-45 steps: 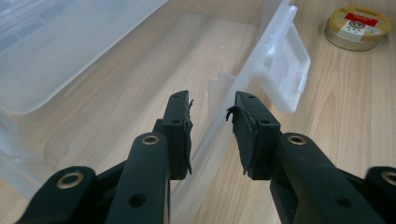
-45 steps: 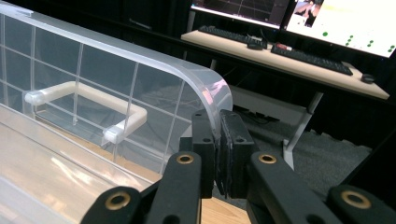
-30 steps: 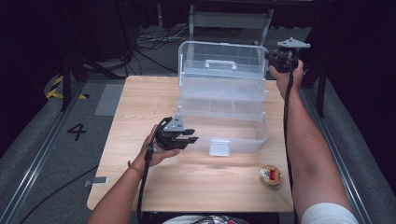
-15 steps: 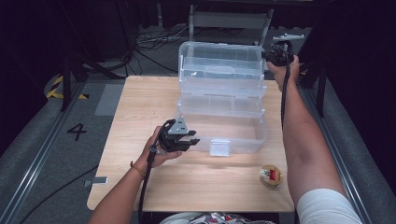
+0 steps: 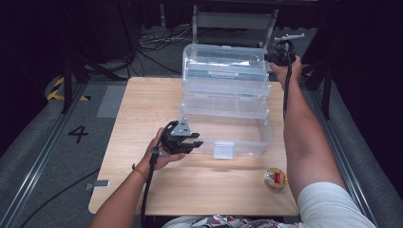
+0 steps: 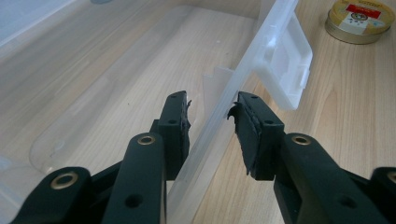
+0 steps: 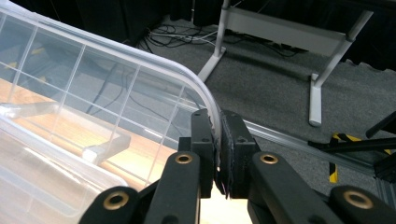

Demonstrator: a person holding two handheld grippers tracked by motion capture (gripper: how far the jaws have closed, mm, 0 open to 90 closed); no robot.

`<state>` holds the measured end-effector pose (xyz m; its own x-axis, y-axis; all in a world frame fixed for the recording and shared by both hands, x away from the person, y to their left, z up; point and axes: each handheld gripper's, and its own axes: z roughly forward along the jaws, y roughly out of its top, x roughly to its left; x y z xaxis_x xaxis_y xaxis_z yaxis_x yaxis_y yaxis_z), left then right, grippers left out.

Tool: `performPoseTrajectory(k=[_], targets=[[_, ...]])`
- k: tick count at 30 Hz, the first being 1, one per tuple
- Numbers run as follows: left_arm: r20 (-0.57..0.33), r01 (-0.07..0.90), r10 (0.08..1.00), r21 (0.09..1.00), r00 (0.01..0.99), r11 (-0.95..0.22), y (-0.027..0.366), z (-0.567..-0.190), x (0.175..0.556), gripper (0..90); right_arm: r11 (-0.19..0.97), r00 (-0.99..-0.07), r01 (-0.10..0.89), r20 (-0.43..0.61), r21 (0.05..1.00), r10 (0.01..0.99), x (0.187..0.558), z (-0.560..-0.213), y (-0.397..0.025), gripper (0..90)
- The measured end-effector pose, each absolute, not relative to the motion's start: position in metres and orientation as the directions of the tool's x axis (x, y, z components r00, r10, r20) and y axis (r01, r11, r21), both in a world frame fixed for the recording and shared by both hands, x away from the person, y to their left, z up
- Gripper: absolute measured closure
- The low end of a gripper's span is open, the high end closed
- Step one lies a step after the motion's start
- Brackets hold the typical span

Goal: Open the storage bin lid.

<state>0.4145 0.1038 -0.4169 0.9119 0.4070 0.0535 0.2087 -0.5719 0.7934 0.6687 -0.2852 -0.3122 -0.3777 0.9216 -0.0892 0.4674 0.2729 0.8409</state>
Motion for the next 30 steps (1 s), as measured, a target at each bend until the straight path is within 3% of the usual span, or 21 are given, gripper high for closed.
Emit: performPoseTrajectory(k=[30], targets=[[0.029,0.214,0.393,0.801,0.919,-0.559,0.105,-0.418,0.416,66.0,0.26,-0.374,0.595,-0.024,0.761,0.927,0.689,-0.333,-0.288,81.0]])
